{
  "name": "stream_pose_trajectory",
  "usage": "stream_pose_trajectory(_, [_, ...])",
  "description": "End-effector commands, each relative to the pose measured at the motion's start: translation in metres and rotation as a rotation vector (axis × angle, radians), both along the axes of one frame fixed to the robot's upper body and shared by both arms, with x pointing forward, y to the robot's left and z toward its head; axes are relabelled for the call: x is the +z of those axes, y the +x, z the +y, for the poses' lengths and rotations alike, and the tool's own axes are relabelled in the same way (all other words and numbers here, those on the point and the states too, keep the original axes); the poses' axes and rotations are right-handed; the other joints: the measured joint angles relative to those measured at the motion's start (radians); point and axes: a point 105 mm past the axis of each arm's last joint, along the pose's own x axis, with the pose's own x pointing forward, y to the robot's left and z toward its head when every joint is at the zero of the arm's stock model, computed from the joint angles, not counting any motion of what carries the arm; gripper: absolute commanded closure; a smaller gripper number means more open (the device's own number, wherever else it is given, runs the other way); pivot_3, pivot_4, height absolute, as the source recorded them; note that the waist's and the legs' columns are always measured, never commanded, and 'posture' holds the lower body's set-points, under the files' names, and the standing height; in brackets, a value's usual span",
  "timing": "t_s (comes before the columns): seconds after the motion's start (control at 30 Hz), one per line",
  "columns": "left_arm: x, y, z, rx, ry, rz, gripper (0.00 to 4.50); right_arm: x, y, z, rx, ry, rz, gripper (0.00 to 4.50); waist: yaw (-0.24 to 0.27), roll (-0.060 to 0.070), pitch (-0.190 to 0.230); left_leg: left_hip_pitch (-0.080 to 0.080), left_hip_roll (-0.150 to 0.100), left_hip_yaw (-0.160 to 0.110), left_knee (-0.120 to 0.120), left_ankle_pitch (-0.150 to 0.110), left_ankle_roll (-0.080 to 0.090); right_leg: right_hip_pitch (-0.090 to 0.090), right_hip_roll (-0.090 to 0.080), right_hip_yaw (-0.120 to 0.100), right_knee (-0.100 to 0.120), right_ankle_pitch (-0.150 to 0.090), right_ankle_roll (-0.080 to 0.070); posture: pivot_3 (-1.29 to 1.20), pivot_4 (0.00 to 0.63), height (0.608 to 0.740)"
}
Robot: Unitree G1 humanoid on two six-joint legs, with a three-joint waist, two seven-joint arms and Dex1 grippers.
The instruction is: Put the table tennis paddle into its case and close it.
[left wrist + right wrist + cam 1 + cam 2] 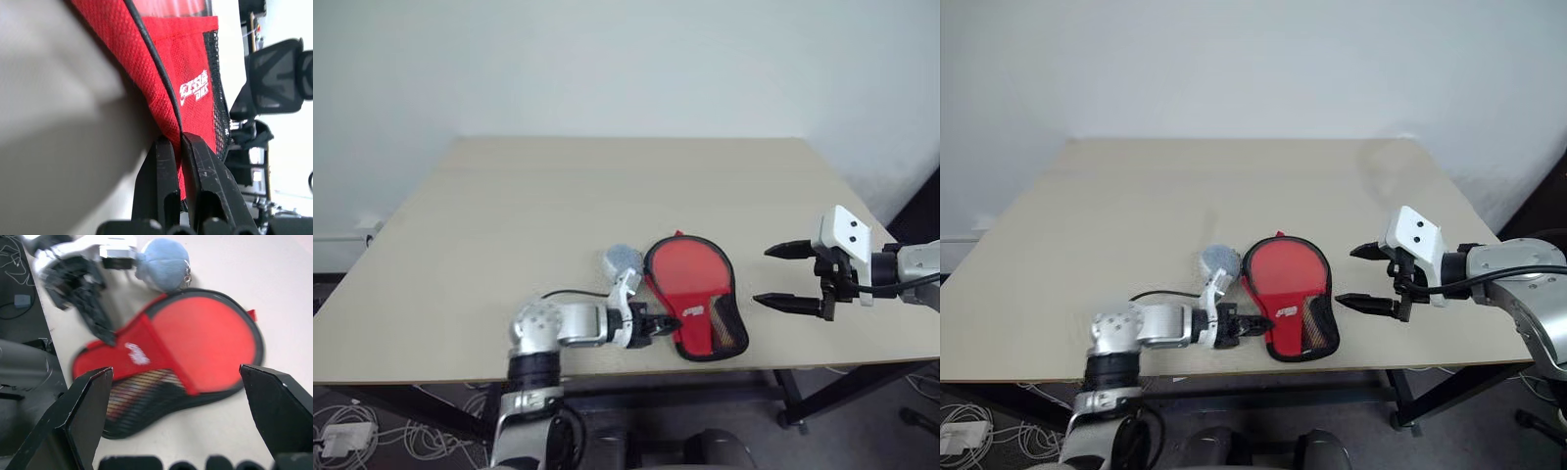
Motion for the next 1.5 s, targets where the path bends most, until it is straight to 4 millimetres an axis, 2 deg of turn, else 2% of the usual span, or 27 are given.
stream_pose_trajectory(0.03, [0.015,-0.018,-0.003,-0.072,-0.037,-0.040,4.47,0.007,-0.002,0.004,0.021,0.010,-0.031,0.00,0.002,0.000,0.000,0.000,0.000,0.000,0.001,0.000,0.000,0.000,0.000,0.000,0.000,0.000,0.000,0.00,0.000,0.706])
stream_pose_trajectory(0.23, [0.026,-0.036,-0.006,-0.034,-0.043,0.001,4.47,0.004,-0.004,0.006,0.034,0.013,-0.015,0.00,0.004,-0.002,0.001,0.000,-0.005,0.000,-0.001,0.000,0.000,0.001,-0.007,0.000,0.000,0.000,0.000,0.00,0.000,0.706])
stream_pose_trajectory(0.5, [0.027,-0.049,-0.011,-0.020,-0.016,-0.013,4.47,0.002,-0.003,0.010,0.044,0.020,-0.009,0.00,0.005,-0.002,0.001,0.000,-0.010,0.001,-0.001,0.000,0.000,0.002,-0.010,0.000,-0.001,0.000,0.001,0.00,0.000,0.706])
stream_pose_trajectory(0.8, [0.023,-0.055,-0.004,-0.092,0.048,-0.034,4.47,0.002,-0.003,0.011,0.043,0.026,-0.012,0.00,0.005,-0.002,0.002,0.000,-0.010,0.001,-0.001,0.000,0.000,0.002,-0.010,-0.001,-0.001,-0.001,0.002,0.00,0.000,0.706])
stream_pose_trajectory(1.3, [0.025,-0.052,-0.009,-0.110,0.032,-0.033,4.47,0.003,-0.002,0.014,0.039,0.036,-0.022,0.00,0.005,-0.002,0.002,0.000,-0.010,0.001,-0.002,0.000,0.000,0.001,-0.010,0.000,-0.001,-0.001,0.002,0.00,0.000,0.706])
stream_pose_trajectory(1.4, [0.026,-0.051,-0.008,-0.117,0.027,-0.035,3.71,0.003,-0.001,0.014,0.040,0.037,-0.023,0.00,0.005,-0.002,0.002,0.000,-0.011,0.001,-0.002,0.000,0.000,0.002,-0.010,0.000,-0.001,-0.001,0.002,0.00,0.000,0.706])
stream_pose_trajectory(1.5, [0.028,-0.052,0.001,-0.138,0.028,-0.045,2.66,0.003,-0.001,0.014,0.041,0.038,-0.023,0.00,0.005,-0.002,0.002,0.000,-0.010,0.001,-0.002,0.000,0.000,0.001,-0.010,0.000,-0.001,-0.001,0.002,0.00,0.000,0.706])
